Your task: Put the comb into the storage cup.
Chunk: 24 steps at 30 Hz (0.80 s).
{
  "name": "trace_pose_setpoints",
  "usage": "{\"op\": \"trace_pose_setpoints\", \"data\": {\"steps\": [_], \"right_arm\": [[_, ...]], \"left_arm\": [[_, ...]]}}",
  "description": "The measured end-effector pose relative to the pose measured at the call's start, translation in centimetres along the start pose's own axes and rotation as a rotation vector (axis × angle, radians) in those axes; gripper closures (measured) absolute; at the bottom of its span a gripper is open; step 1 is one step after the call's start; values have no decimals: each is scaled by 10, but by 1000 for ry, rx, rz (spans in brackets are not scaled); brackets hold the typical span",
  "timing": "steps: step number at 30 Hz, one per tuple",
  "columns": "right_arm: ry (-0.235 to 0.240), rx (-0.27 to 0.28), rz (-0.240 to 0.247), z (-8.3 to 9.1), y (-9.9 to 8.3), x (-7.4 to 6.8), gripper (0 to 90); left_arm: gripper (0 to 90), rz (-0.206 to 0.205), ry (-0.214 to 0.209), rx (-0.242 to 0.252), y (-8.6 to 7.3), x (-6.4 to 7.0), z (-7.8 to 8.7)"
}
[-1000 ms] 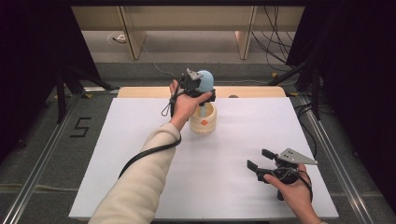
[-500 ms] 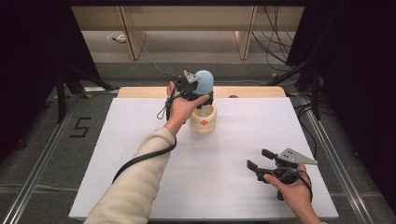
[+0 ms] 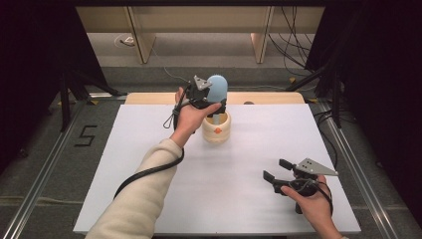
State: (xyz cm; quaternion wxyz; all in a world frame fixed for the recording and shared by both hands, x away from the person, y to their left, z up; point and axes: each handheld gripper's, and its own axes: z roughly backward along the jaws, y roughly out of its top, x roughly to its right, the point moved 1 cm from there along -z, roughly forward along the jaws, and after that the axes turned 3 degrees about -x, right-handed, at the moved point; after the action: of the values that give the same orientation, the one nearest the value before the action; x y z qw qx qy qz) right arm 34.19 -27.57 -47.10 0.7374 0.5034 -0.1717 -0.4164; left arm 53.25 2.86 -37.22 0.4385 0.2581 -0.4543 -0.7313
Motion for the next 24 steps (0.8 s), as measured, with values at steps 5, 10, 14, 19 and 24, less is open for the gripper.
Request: {"op": "trace_pose_setpoints", "data": {"steps": [5,10,14,19,24], "right_arm": [[-1,1,5,0,0,1,187],[-3,4,7,0,0,0,187],[-3,2,8,-1,0,0,187],[-6,2,6,0,0,0,187],[-6,1,2,0,1,-1,187]], "left_arm": [[0,-2,-27,13,-3,1,11],[0,-4,-42,25,-8,-1,22],[0,-12,-46,25,-14,-3,33],[0,-12,-60,35,-24,-7,45],[0,-14,-76,34,-32,-9,57]]}}
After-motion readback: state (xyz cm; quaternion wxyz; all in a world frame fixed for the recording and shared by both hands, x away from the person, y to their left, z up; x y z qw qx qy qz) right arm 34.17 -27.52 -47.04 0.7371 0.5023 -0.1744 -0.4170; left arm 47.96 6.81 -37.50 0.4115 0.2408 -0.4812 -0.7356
